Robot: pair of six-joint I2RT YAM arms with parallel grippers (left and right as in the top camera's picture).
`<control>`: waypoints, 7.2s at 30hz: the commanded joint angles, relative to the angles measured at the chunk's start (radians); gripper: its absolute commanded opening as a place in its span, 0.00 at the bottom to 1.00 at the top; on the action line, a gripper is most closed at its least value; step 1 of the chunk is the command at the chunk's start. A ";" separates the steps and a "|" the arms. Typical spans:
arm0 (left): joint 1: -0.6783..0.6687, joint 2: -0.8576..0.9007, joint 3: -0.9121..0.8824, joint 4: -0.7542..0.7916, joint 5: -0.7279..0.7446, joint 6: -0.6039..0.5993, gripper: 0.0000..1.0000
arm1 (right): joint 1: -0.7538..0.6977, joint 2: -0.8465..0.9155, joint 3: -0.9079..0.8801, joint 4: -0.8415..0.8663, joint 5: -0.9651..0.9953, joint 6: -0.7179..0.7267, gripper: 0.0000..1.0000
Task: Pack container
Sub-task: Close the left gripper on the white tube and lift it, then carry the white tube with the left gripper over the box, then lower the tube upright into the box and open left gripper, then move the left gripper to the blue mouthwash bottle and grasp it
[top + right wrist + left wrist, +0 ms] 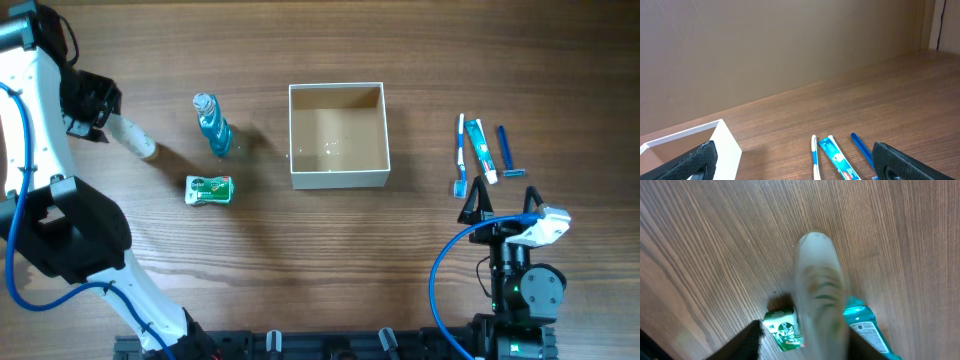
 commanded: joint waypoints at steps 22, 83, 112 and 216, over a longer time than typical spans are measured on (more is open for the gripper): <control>0.058 -0.045 0.170 0.051 -0.002 0.044 0.04 | 0.006 0.000 -0.002 0.003 0.006 -0.006 1.00; -0.825 0.058 0.418 -0.034 0.041 0.506 0.04 | 0.006 0.000 -0.002 0.003 0.006 -0.006 1.00; -0.839 0.220 0.418 0.044 0.041 0.528 0.04 | 0.006 0.000 -0.002 0.003 0.006 -0.007 1.00; -0.402 0.204 0.182 -0.091 -0.042 0.660 0.78 | 0.006 0.000 -0.002 0.003 0.006 -0.007 1.00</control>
